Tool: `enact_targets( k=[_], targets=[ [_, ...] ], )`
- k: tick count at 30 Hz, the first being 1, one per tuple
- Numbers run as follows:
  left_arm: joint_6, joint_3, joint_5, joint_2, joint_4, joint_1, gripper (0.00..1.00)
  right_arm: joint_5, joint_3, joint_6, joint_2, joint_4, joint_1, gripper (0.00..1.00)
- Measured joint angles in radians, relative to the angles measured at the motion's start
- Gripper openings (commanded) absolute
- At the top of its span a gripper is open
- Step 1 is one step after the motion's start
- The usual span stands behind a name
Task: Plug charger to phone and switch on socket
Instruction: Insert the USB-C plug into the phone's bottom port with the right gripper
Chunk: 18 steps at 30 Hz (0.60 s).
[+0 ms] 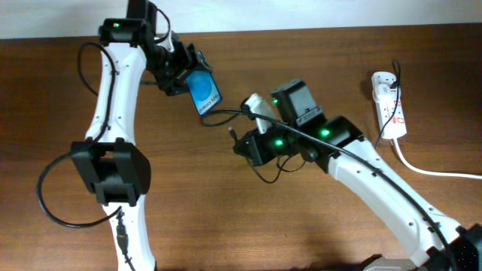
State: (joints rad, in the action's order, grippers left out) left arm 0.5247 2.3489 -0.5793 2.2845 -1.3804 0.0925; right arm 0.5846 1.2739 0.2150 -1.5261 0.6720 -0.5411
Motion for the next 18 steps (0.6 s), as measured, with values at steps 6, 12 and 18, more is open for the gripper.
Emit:
enact_targets(
  k=[6, 12, 18],
  targets=[
    [0.000, 0.000, 0.003, 0.000, -0.016, 0.092, 0.00, -0.107, 0.000, 0.078, -0.070, -0.020, -0.010, 0.04],
    [0.000, 0.000, 0.038, 0.000, -0.047, 0.109, 0.00, -0.185, -0.002, 0.089, -0.090, -0.064, -0.010, 0.04],
    [0.000, 0.000, 0.091, 0.000, -0.047, 0.131, 0.00, -0.188, -0.002, 0.092, -0.091, -0.076, -0.013, 0.04]
  ],
)
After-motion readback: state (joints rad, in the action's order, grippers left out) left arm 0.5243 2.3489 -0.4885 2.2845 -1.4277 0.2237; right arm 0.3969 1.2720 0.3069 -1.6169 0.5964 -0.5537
